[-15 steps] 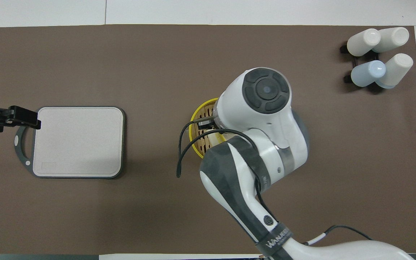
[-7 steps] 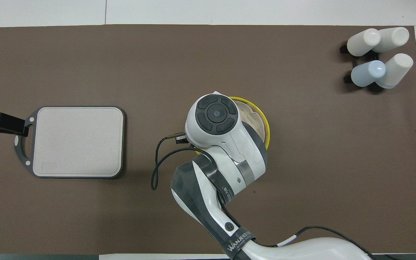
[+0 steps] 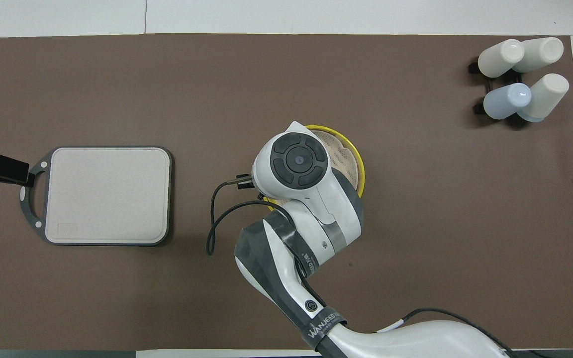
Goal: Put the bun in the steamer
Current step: 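Lower the lid onto the steamer with the right gripper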
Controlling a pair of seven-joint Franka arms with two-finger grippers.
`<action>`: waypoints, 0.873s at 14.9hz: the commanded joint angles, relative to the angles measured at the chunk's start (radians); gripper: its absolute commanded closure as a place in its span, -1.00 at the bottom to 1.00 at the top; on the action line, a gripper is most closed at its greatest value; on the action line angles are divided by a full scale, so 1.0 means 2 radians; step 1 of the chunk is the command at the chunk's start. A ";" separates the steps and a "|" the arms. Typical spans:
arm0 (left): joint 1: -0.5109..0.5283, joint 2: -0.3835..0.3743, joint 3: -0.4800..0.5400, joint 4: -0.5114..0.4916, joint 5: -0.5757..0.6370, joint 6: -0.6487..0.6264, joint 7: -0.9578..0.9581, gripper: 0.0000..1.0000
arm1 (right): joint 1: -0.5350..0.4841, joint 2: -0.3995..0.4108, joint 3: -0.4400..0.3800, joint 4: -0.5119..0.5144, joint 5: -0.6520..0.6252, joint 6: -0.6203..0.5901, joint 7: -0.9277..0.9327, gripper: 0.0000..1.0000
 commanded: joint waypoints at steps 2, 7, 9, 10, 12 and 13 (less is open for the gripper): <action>-0.011 0.010 0.010 0.015 -0.004 -0.009 0.007 -1.00 | 0.004 0.010 -0.001 0.003 0.011 0.028 0.021 1.00; -0.010 0.011 0.011 0.016 -0.005 -0.008 0.007 -1.00 | 0.005 0.010 -0.001 -0.004 0.011 0.047 0.031 1.00; -0.005 0.007 0.010 0.015 -0.005 -0.008 0.009 -1.00 | 0.006 0.008 -0.001 -0.018 0.011 0.060 0.031 1.00; -0.005 0.007 0.009 0.015 -0.005 -0.007 0.008 -1.00 | 0.007 0.008 -0.001 -0.020 0.011 0.058 0.031 1.00; -0.005 0.007 0.009 0.015 -0.005 -0.007 0.009 -1.00 | 0.006 0.007 -0.001 -0.020 0.012 0.055 0.031 0.96; -0.005 0.007 0.009 0.015 -0.005 -0.007 0.008 -1.00 | 0.006 0.007 -0.001 -0.020 0.012 0.052 0.031 0.84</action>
